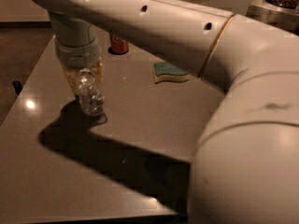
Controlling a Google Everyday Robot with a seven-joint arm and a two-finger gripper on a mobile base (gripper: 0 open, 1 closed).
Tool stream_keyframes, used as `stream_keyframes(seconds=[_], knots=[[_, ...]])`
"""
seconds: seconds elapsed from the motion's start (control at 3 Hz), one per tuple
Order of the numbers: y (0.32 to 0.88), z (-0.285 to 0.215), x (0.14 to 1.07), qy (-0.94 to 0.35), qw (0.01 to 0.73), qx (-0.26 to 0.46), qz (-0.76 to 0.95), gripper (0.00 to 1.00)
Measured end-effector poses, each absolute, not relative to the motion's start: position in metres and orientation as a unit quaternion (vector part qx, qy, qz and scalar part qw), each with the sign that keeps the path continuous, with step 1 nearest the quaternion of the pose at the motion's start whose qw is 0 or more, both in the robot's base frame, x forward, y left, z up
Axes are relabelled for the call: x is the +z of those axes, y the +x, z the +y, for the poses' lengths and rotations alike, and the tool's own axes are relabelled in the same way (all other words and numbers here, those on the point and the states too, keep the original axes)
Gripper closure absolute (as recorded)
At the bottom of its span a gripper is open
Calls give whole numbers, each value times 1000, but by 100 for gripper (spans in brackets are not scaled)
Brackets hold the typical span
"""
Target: Move water bottle near coke can
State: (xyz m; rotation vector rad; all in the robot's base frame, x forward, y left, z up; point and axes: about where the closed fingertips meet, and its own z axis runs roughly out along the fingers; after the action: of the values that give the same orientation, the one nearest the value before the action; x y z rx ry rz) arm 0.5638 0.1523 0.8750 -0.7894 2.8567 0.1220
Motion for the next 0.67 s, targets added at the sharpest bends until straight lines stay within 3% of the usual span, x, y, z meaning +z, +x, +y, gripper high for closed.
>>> stream_keyframes(seconds=[0.33, 0.67], knots=[[596, 136, 883, -273, 86, 31, 958, 100], [632, 112, 890, -292, 95, 42, 951, 100]])
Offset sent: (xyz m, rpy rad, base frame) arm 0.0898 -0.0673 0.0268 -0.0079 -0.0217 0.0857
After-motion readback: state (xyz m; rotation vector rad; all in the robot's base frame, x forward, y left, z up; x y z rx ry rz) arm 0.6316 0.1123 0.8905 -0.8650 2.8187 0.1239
